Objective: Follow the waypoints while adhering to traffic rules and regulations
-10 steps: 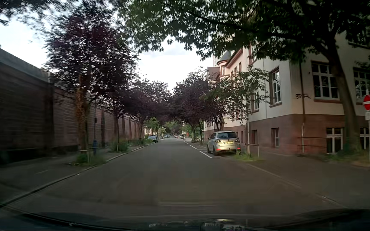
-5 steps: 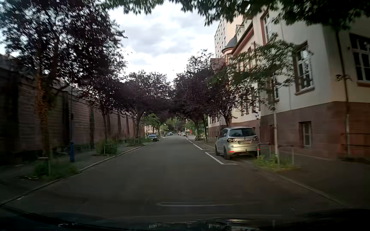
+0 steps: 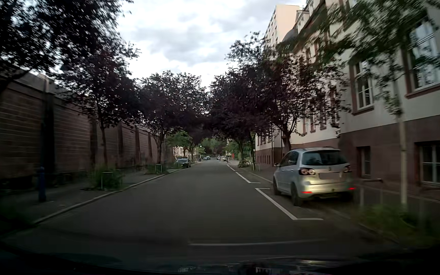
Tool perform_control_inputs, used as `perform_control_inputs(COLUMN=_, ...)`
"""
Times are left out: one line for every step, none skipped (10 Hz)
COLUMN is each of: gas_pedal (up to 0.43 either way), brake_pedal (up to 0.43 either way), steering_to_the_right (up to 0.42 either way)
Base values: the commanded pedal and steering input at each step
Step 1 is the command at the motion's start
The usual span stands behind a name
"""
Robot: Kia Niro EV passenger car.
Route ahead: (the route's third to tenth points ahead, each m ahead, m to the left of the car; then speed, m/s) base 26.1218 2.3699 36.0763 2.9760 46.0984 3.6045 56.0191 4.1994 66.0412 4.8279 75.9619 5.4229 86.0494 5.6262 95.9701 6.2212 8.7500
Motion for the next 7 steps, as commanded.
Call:
perform_control_inputs(gas_pedal=0.067, brake_pedal=0.0, steering_to_the_right=-0.02)
perform_control_inputs(gas_pedal=0.067, brake_pedal=0.0, steering_to_the_right=-0.02)
perform_control_inputs(gas_pedal=0.067, brake_pedal=0.0, steering_to_the_right=-0.02)
perform_control_inputs(gas_pedal=0.067, brake_pedal=0.0, steering_to_the_right=-0.021)
perform_control_inputs(gas_pedal=0.067, brake_pedal=0.0, steering_to_the_right=-0.02)
perform_control_inputs(gas_pedal=0.067, brake_pedal=0.0, steering_to_the_right=-0.02)
perform_control_inputs(gas_pedal=0.067, brake_pedal=0.0, steering_to_the_right=-0.018)
